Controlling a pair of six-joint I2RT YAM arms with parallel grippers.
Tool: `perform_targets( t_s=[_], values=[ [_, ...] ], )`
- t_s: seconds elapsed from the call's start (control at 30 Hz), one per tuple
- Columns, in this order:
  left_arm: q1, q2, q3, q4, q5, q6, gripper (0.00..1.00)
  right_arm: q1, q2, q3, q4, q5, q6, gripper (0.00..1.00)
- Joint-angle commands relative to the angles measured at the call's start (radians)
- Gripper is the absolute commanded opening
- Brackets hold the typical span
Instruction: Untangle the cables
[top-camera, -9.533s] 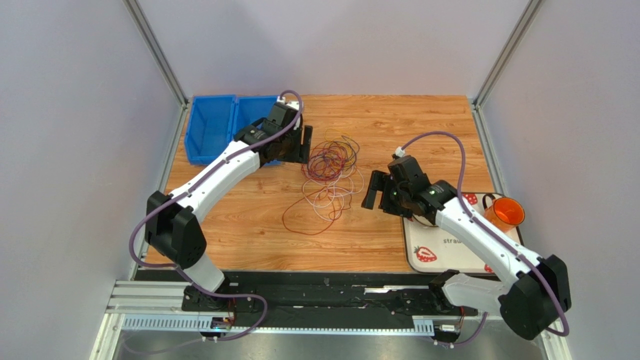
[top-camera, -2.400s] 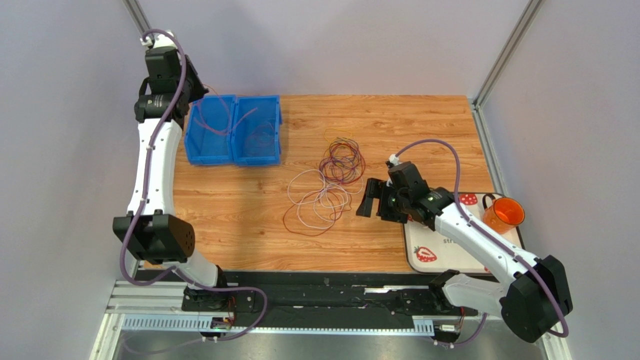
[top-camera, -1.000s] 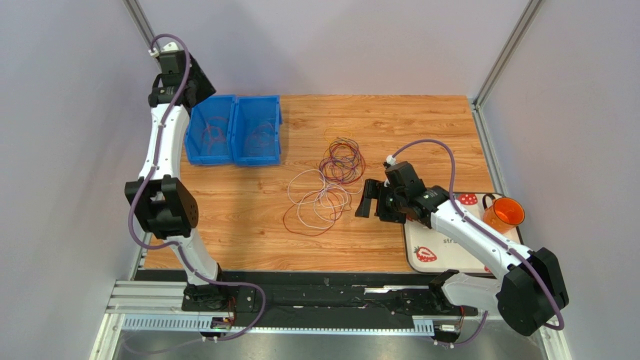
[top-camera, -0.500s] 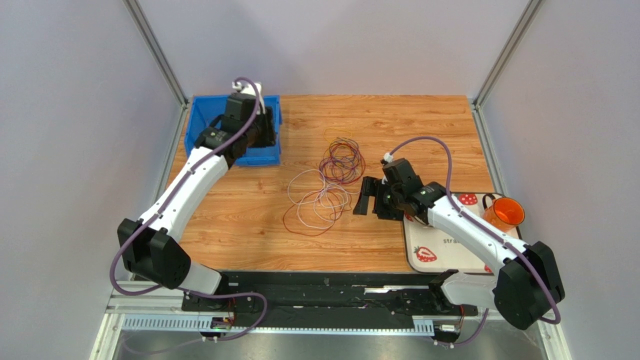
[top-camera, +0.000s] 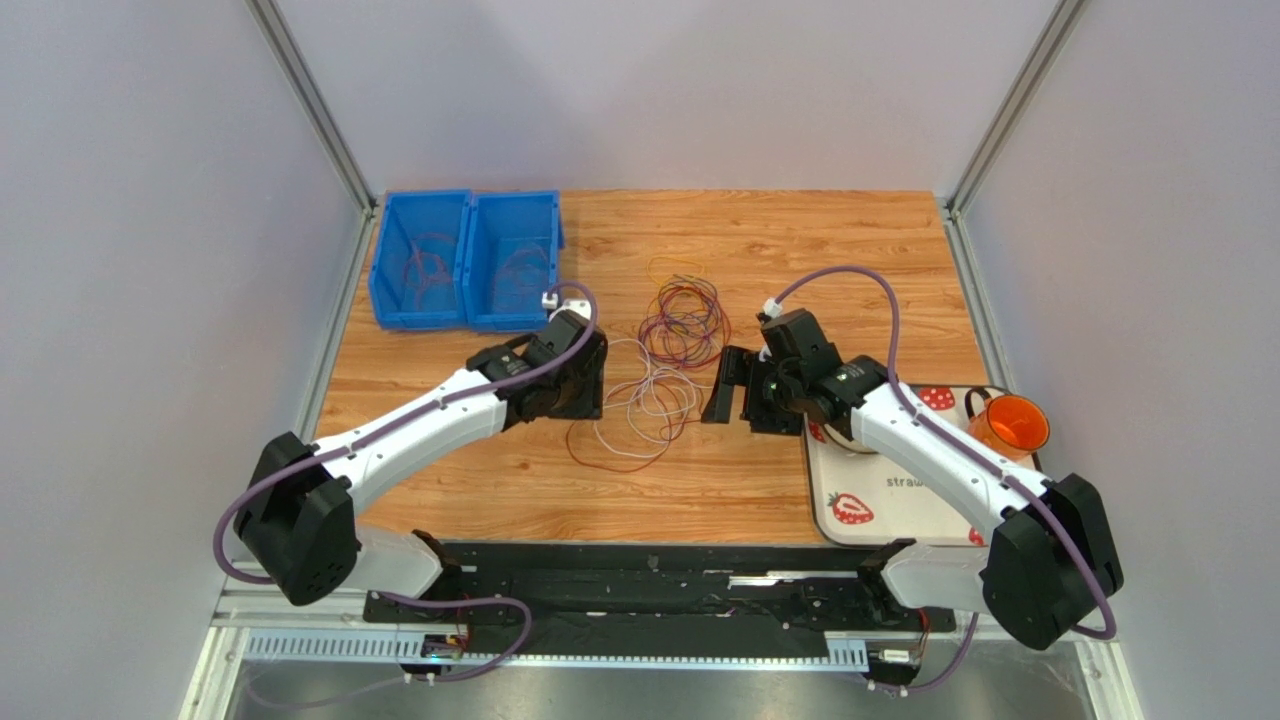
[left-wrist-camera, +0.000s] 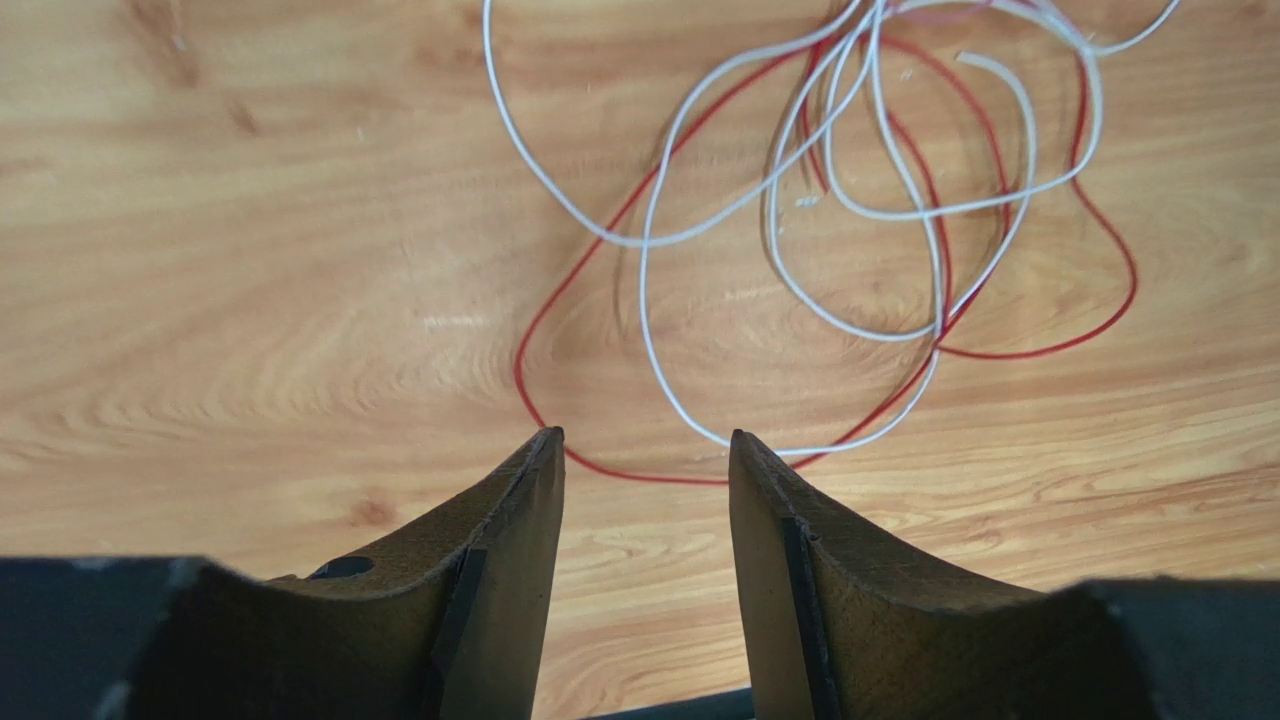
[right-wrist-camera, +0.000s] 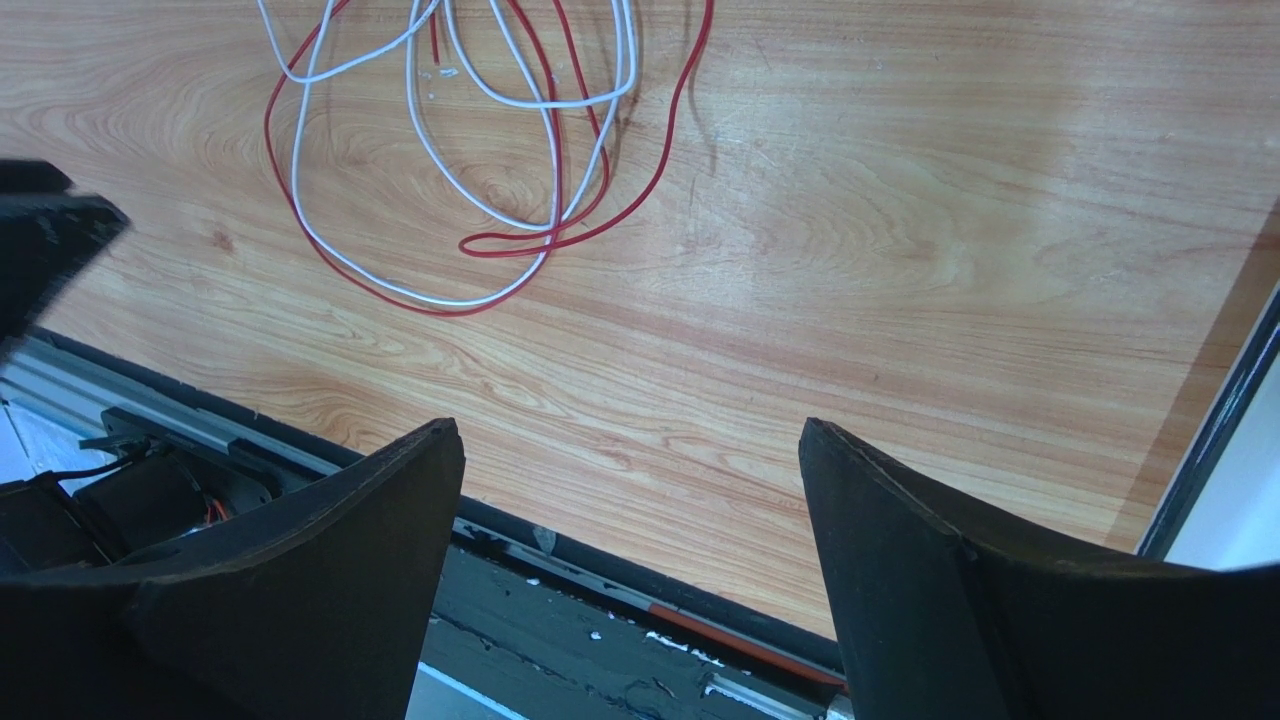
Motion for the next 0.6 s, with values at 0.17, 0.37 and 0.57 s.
perform_targets(
  t_s=[0.17, 0.37, 0.57],
  values=[
    [-0.046, 0.005, -0.132, 0.150, 0.005, -0.173, 0.55, 0.007, -0.027, 0.002, 0.015, -0.020, 0.023, 0.86],
    [-0.046, 0.077, -0.152, 0.209, 0.033, -0.193, 0.55, 0.006, -0.030, -0.010, 0.013, -0.014, 0.017, 0.86],
    [-0.046, 0.134, -0.141, 0.192, 0.025, -0.195, 0.53, 0.007, -0.026, -0.019, 0.024, -0.018, 0.014, 0.87]
  ],
)
